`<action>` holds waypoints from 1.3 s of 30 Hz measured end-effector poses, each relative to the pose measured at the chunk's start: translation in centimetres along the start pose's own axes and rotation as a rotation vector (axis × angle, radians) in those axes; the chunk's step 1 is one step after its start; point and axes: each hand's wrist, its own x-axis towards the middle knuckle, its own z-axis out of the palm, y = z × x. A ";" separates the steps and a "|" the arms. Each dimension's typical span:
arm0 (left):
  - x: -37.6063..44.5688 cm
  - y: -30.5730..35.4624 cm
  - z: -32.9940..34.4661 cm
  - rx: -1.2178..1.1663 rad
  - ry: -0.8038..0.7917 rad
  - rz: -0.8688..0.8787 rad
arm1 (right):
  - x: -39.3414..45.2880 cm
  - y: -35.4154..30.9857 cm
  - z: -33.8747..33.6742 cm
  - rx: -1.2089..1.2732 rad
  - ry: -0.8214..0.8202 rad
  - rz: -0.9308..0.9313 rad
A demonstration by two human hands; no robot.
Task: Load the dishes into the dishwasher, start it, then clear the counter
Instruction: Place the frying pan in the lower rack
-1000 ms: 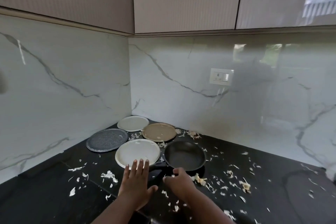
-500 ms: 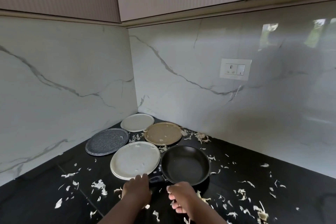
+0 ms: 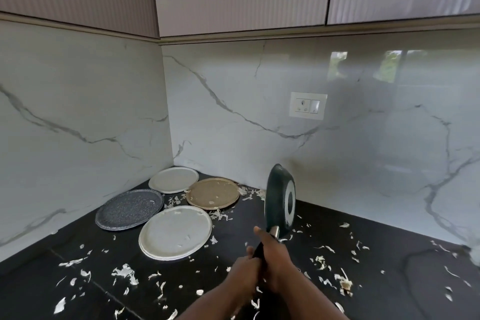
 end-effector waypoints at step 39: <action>-46.7 -22.6 45.2 1.587 -1.061 1.457 | -63.1 31.0 -45.5 0.550 1.311 -0.091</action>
